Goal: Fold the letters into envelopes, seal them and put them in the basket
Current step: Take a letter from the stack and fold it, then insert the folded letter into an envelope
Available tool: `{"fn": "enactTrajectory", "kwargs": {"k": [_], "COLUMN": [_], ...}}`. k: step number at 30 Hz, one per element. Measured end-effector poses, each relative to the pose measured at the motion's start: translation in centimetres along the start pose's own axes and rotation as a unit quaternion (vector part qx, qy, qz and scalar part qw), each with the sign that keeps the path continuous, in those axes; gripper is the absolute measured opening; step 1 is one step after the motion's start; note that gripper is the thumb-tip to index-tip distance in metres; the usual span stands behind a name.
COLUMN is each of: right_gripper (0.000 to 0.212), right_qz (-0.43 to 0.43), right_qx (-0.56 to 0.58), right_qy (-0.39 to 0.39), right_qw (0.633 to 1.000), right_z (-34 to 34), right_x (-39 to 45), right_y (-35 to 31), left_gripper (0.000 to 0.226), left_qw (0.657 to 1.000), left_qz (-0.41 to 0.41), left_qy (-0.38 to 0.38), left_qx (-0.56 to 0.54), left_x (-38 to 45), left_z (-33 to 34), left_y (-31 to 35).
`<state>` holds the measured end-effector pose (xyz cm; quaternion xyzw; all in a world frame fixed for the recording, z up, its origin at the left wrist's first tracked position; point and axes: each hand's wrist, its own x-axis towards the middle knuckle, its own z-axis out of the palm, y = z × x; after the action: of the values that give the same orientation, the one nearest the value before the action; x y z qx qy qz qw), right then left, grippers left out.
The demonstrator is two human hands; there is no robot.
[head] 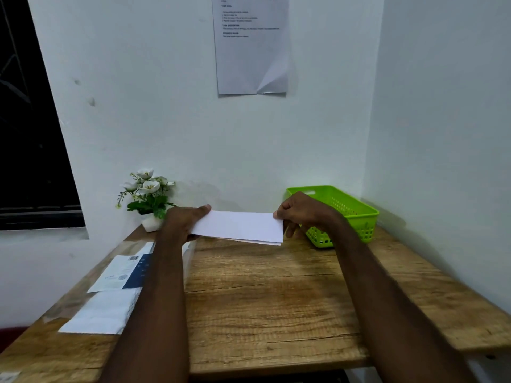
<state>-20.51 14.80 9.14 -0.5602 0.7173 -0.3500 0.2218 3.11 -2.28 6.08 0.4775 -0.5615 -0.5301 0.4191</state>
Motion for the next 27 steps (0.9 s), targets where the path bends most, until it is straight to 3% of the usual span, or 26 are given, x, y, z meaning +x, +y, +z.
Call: {"fn": "enactTrajectory", "kwargs": {"k": [7,10,13,17,20,23,27], "right_gripper": [0.029,0.032,0.029,0.011,0.033,0.021,0.016], "right_qz": [0.076,0.092,0.099,0.059,0.008,-0.060,-0.193], "right_qx": [-0.211,-0.255,-0.292,-0.393,-0.454,-0.387,-0.293], "right_qy": [0.023,-0.002,0.001,0.045,0.100,0.124,0.086], "right_qw": [0.974,0.963,0.951,0.917,0.885,0.912,0.932], "right_z": [3.1,4.0,4.6,4.9,5.6,7.1,10.2], "right_x": [2.0,2.5,3.2,2.7,2.5,2.2,0.4], "right_y": [1.0,1.9,3.0,2.4,1.6,-0.1,-2.9], "left_gripper": [0.053,0.056,0.051,0.043,0.044,0.033,0.018], "left_qw": [0.970,0.917,0.874,0.851,0.856,0.871,0.894], "left_qz": [-0.014,0.016,0.058,0.102,0.108,0.138,0.209], "left_qy": [-0.001,0.025,0.057,0.074,0.074,0.081,0.043], "left_qx": [0.243,0.398,0.480,0.510,0.499,0.465,0.395], "left_x": [0.6,-0.6,-1.5,-1.5,-1.1,-0.4,0.0], "left_z": [0.6,1.6,3.2,4.5,4.3,3.7,1.8], "left_y": [-1.5,-1.6,-2.0,-2.2,-1.7,-1.0,0.8]}}
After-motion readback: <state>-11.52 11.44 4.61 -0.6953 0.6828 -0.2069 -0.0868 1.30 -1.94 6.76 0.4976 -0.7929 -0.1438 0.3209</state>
